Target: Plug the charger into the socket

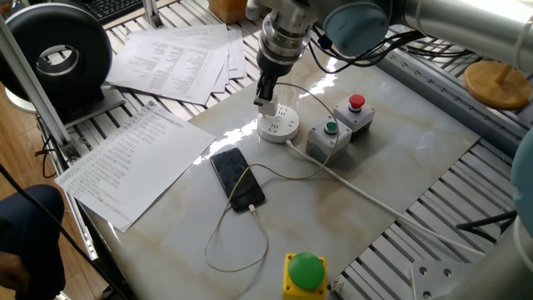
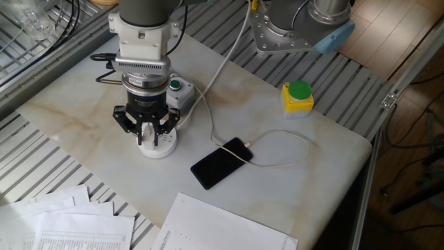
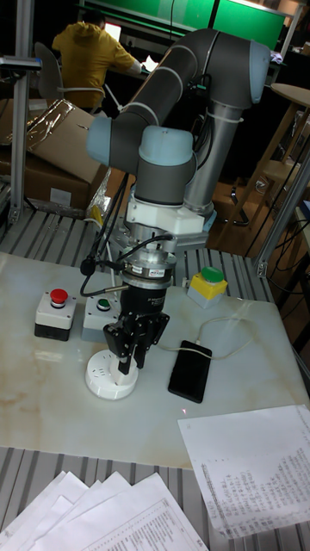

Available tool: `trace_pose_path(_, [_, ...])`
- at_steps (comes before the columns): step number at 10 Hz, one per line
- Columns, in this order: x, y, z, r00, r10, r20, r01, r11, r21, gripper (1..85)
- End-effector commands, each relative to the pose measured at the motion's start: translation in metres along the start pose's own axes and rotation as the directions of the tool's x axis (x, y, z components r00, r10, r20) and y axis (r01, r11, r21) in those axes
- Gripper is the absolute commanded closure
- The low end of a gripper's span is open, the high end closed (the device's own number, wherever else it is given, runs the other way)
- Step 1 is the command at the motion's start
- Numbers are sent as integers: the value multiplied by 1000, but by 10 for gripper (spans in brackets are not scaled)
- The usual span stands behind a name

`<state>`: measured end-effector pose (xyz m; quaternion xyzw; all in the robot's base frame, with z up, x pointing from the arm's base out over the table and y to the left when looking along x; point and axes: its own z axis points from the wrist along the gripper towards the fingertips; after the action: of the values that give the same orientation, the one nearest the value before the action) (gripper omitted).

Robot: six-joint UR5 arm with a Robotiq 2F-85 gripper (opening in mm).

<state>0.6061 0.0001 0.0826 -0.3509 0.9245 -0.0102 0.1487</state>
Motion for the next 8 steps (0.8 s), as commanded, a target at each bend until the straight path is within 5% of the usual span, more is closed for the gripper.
trace_pose_path(1, [-1,1,0,1000,11,12,-11,1000,-9,847])
trace_pose_path(8, [0,1,1,1000,6,20,-6,1000,-14,847])
